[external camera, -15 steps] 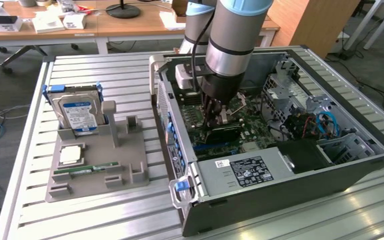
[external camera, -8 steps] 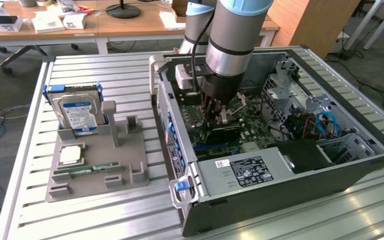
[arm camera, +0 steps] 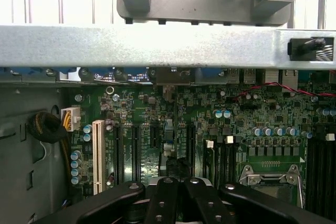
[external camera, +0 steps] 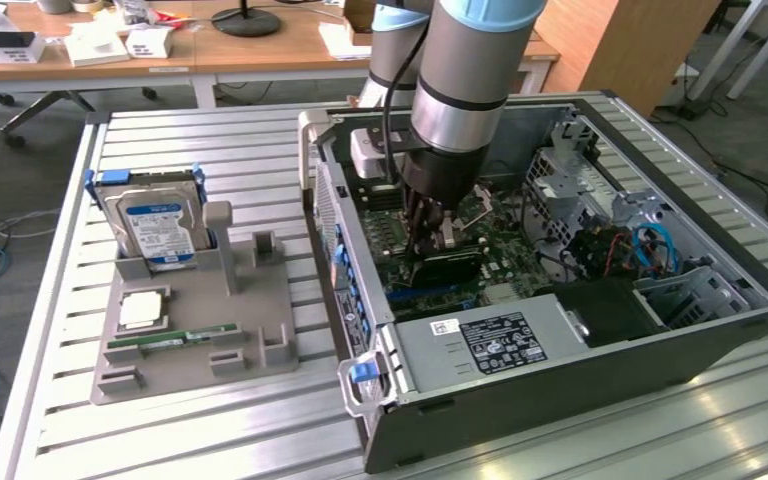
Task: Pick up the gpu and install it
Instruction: 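Press down on the gpu until it lock into place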
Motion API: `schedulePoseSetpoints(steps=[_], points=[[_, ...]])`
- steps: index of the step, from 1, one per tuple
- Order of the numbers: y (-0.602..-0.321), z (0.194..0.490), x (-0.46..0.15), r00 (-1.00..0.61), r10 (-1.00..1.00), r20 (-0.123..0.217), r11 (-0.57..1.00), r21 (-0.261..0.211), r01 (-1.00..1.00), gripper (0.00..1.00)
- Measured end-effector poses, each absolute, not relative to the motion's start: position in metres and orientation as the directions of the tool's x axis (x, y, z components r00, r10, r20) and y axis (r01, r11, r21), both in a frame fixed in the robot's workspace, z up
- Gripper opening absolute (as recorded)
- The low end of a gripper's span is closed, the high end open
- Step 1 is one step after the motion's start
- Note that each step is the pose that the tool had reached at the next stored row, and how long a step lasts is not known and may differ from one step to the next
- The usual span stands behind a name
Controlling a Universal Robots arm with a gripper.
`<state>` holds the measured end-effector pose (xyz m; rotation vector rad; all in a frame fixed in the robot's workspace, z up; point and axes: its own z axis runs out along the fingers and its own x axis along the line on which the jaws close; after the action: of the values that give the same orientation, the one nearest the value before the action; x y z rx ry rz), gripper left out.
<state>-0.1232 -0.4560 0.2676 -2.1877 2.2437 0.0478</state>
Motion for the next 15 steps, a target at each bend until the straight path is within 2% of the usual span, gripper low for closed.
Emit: schedulePoseSetpoints(steps=[15], points=[[-0.456,0.2674,-0.1231,-0.025,-0.999,-0.027,0.025,0.017,-1.0,0.11]])
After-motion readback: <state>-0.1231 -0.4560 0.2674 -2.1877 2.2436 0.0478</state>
